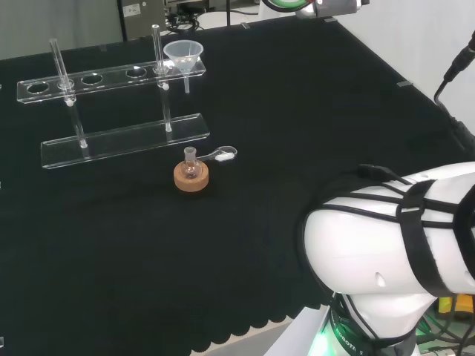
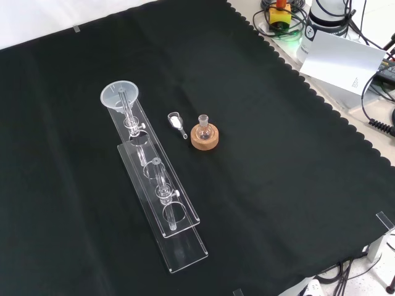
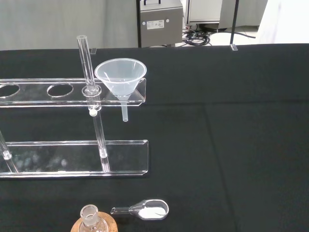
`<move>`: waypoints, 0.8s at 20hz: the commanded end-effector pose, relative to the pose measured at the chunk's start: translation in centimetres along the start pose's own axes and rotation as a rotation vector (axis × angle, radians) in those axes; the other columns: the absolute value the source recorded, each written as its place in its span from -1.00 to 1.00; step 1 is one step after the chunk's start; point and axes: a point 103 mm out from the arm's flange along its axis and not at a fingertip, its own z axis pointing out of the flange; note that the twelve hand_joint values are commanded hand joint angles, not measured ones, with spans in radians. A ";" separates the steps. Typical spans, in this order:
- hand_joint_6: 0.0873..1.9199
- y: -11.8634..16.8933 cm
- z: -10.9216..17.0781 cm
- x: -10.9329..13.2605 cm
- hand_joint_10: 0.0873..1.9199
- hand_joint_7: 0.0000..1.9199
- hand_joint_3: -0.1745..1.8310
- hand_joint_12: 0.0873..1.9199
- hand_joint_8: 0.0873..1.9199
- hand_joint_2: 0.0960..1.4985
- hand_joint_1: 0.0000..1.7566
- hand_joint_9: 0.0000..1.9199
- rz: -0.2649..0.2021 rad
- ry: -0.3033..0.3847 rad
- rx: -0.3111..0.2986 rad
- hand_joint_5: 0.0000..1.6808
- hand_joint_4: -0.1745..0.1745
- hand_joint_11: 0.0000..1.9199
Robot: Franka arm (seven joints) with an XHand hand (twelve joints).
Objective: Pick up the funnel from the transparent funnel stand.
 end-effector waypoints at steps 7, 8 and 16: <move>-1.00 -0.1 0.1 0.3 -0.46 -0.99 -0.42 0.33 -0.98 0.60 -1.00 -0.96 0.020 -0.021 -0.007 -0.90 0.04 -1.00; -1.00 0.0 0.2 0.1 -0.46 -0.99 -0.42 0.33 -0.98 0.60 -1.00 -0.96 0.025 -0.020 -0.004 -0.89 0.04 -1.00; -1.00 1.2 1.3 -1.2 -0.45 -0.99 -0.43 0.33 -0.98 0.60 -1.00 -0.96 0.073 -0.009 0.019 -0.89 0.03 -1.00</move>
